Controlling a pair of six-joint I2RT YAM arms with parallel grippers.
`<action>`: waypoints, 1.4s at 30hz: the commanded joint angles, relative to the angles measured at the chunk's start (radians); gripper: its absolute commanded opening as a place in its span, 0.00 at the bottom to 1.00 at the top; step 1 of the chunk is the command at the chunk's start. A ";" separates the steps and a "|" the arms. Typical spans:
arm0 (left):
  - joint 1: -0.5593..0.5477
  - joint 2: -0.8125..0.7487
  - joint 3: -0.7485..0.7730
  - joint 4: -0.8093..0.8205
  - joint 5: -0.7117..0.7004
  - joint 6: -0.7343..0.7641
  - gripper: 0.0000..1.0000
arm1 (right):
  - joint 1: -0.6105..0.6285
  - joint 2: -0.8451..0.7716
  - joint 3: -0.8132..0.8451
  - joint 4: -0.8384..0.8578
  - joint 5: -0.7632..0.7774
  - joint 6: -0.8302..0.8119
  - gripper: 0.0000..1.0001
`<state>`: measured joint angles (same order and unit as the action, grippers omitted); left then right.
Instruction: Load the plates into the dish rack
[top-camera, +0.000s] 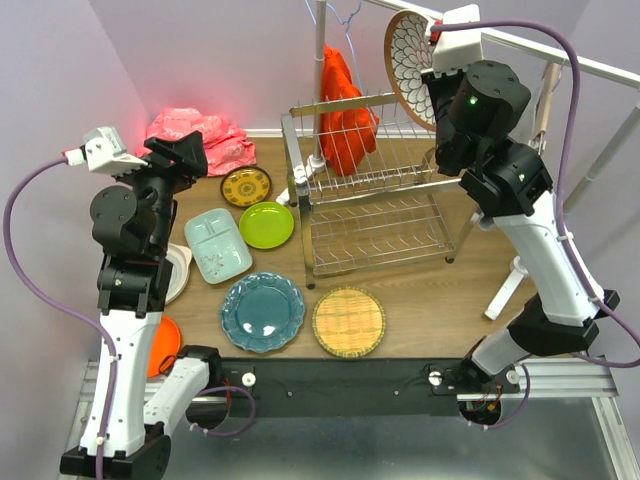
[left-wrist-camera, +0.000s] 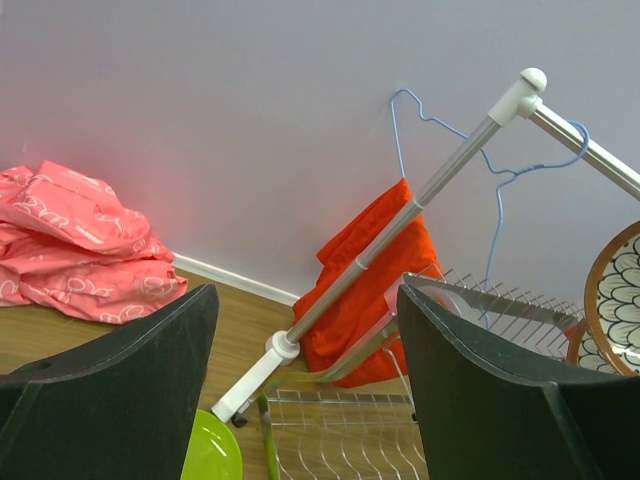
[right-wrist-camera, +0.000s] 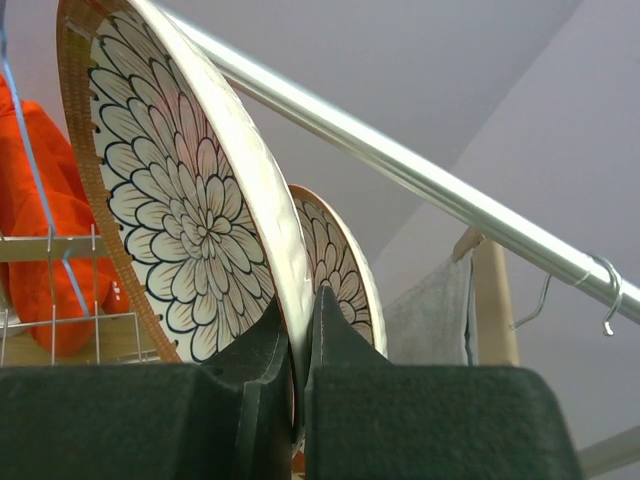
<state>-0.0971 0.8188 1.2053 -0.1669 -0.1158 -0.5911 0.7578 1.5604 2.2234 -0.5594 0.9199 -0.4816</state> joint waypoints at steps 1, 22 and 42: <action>0.010 -0.026 -0.026 0.003 0.024 -0.001 0.81 | 0.014 -0.022 0.024 0.200 0.102 -0.052 0.01; 0.028 -0.046 -0.070 0.012 0.041 0.004 0.81 | 0.002 -0.020 -0.065 0.225 0.188 -0.097 0.01; 0.062 -0.030 -0.093 0.030 0.079 0.013 0.81 | -0.071 -0.066 -0.157 0.233 0.200 -0.091 0.01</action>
<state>-0.0486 0.7868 1.1172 -0.1593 -0.0669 -0.5907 0.6983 1.5581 2.0594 -0.4564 1.0885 -0.5781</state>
